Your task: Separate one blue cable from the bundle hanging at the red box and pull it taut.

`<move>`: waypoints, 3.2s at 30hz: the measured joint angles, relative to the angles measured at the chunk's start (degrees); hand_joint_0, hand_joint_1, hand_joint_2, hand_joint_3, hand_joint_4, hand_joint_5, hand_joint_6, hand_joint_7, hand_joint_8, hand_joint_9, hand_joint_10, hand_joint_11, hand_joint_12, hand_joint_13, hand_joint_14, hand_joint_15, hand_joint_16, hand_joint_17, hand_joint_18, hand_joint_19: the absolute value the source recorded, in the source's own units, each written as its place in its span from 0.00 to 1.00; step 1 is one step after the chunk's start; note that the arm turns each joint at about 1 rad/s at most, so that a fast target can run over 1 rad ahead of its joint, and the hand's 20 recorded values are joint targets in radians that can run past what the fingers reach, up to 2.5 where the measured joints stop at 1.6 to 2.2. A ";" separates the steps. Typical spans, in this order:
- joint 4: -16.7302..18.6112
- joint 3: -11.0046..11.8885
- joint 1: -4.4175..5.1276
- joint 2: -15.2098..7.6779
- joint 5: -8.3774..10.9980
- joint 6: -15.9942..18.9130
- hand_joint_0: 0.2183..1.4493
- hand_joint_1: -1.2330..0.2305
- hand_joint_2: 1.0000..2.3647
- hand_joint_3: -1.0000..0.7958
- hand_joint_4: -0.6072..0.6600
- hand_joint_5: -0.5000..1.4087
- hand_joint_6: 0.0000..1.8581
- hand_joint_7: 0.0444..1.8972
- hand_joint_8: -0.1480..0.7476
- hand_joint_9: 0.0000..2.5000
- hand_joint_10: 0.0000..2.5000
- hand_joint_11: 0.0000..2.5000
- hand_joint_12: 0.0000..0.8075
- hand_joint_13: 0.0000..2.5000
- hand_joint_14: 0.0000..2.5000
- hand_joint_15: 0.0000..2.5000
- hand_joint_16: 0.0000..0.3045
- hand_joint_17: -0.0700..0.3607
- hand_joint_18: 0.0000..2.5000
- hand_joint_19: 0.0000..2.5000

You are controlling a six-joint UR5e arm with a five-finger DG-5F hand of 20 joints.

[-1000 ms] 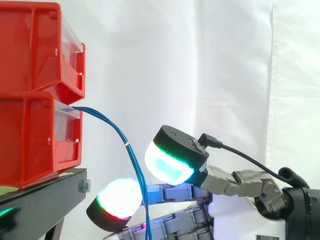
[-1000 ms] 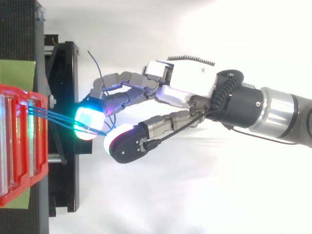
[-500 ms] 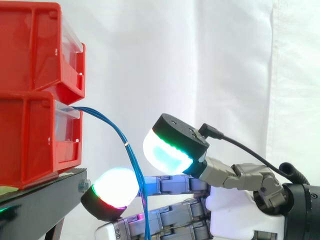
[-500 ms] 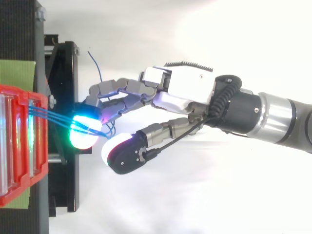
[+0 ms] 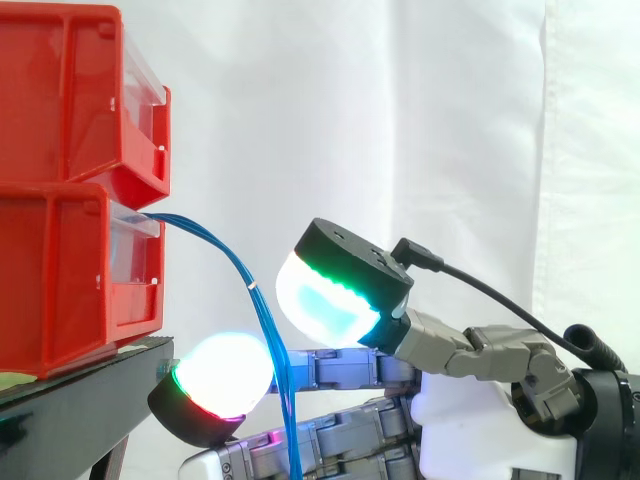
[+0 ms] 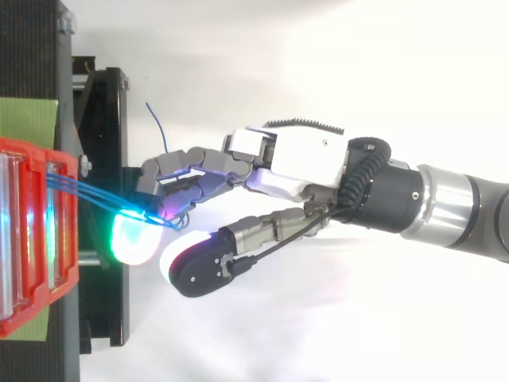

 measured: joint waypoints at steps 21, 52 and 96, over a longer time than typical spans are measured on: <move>-0.33 0.24 -1.66 0.05 -2.26 0.65 0.32 0.46 0.00 0.30 0.67 0.19 0.27 0.59 0.49 0.31 0.00 0.13 0.37 0.27 0.00 0.09 0.10 0.32 0.17 0.07; -4.44 3.44 -1.41 0.05 -2.80 0.61 0.31 0.49 0.00 0.30 0.62 0.19 0.32 0.57 0.50 0.31 0.00 0.13 0.37 0.27 0.00 0.09 0.10 0.32 0.18 0.08; -8.08 3.48 -3.32 1.54 -3.33 0.23 0.30 0.45 0.00 0.29 0.61 0.16 0.42 0.45 0.50 0.31 0.01 0.14 0.37 0.28 0.00 0.09 0.10 0.33 0.18 0.08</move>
